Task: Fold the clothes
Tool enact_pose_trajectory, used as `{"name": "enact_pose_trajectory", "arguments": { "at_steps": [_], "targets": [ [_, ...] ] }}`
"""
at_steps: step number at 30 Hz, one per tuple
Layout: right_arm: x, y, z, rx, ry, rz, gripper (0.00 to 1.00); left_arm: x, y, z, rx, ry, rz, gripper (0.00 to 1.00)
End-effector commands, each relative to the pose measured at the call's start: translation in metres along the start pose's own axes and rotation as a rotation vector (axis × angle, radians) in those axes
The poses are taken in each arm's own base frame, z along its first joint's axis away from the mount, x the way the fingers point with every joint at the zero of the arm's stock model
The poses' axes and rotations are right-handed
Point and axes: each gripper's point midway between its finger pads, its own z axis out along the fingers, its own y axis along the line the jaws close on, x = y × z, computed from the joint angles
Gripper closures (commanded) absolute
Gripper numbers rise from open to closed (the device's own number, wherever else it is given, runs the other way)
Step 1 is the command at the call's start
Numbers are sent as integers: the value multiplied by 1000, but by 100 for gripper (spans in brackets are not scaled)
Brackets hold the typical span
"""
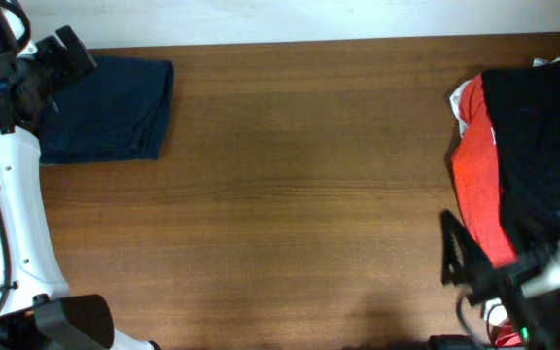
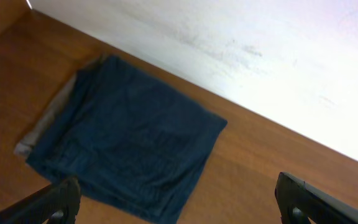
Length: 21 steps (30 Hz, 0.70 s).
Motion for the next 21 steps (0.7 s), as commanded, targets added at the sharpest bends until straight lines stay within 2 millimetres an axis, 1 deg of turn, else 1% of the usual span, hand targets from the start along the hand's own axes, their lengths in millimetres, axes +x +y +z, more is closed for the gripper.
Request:
{"name": "enact_pose_trajectory", "arguments": {
  "at_steps": [1, 2, 4, 6, 8, 10, 12, 14, 15, 19, 21],
  "targets": [
    [15, -7, -17, 36, -156, -92, 2, -6, -1, -9, 2, -23, 1, 1],
    [23, -10, -11, 28, -208, -105, 2, -6, -1, -9, 2, -23, 1, 1],
    [47, -18, 7, 17, -259, -116, 2, -6, -1, -9, 2, -23, 1, 1],
    [77, -28, 24, 11, -306, -128, 2, -6, -1, -9, 2, -23, 1, 1],
    [106, -38, 42, 14, -286, -123, 2, -6, -1, -9, 3, -23, 1, 1],
    [140, -52, 57, 37, -257, -112, 2, -6, -1, -9, 2, -23, 1, 1],
    [154, -58, 63, 53, -251, -108, 2, -6, -1, -9, 2, -23, 1, 1],
    [174, -67, 69, 74, -244, -103, 2, -6, -1, -9, 2, -23, 1, 1],
    [179, -70, 70, 85, -236, -99, 2, -6, -1, -9, 3, -23, 1, 1],
    [191, -91, 70, 201, -193, -76, 2, -6, -1, -9, 2, -23, 1, 1],
    [200, -102, 69, 264, -155, -64, 2, -6, -1, -9, 2, -23, 1, 1]
  ]
}}
